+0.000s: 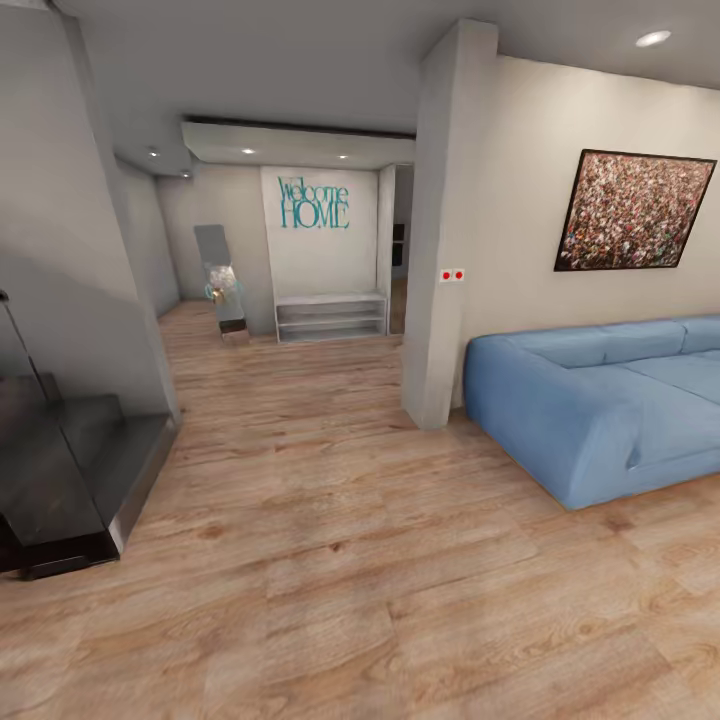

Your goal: In the kitchen, take the Vidalia onion out of the sink, dice it on the chopping board with the paring knife, put the diced onion into the bowl on the countertop, then place both the paring knife and the chopping board into the sink.

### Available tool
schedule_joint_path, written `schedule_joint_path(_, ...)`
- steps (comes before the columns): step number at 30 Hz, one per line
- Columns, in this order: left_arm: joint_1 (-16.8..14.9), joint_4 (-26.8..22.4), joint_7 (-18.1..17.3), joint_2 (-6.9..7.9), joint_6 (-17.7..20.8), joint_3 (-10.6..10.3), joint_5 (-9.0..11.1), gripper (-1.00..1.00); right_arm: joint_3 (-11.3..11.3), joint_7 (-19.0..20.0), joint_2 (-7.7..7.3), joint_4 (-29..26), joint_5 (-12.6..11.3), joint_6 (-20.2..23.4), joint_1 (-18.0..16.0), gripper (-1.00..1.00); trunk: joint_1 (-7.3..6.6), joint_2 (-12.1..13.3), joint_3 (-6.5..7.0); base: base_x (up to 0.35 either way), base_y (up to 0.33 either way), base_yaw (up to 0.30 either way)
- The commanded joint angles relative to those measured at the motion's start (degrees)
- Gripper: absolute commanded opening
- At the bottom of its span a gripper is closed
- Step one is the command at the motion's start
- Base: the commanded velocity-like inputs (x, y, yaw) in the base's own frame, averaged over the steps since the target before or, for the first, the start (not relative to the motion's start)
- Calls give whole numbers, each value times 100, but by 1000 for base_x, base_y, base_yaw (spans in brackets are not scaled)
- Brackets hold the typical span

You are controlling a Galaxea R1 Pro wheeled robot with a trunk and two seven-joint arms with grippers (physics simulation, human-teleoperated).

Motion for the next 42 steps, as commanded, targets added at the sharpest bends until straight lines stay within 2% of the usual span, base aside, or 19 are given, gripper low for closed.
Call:
schedule_joint_path(1,8,33,-33,-24,33,-33,18,100,33,-17,33,-33,25,33,-34,100,0,-2,-3,0,0,0)
schedule_joint_path(5,8,164,-102,-16,161,-76,10,100,86,3,158,-94,26,123,-133,100,0,-2,-3,0,0,0)
schedule_joint_path(11,8,292,-105,-9,205,-55,9,100,82,3,184,-162,26,84,-150,100,0,-2,-3,0,0,0)
schedule_joint_path(24,8,-128,-62,24,-209,-21,36,100,79,-29,177,-583,32,-334,-155,100,0,-2,-3,0,0,0)
schedule_joint_path(29,8,-290,-50,-116,-370,-21,60,100,79,-48,154,-744,35,-494,-155,100,0,-2,-3,0,0,0)
schedule_joint_path(34,8,-451,-7,-154,-530,-21,63,100,81,-23,152,-906,29,-655,-154,100,0,-2,-3,0,0,0)
schedule_joint_path(35,8,-2514,20,-154,-958,-20,66,100,83,-16,154,-3163,23,-1192,-153,100,0,-2,-3,0,0,0)
schedule_joint_path(39,8,-2487,54,-135,-1093,-26,75,100,92,-11,168,-3180,10,-1381,-153,100,0,-2,-3,0,0,0)
schedule_joint_path(40,8,-2372,66,-126,-1361,-30,85,100,94,-10,173,-3171,6,-1489,-153,100,0,-2,-3,0,0,0)
schedule_joint_path(41,8,-2304,69,-123,-1463,-30,88,100,95,-10,174,-3168,7,-1520,-153,100,0,-2,-3,0,0,0)
schedule_joint_path(42,8,-2080,74,-115,-1774,-25,92,100,96,-9,172,-3154,8,-1584,-151,100,0,-2,-3,0,0,0)
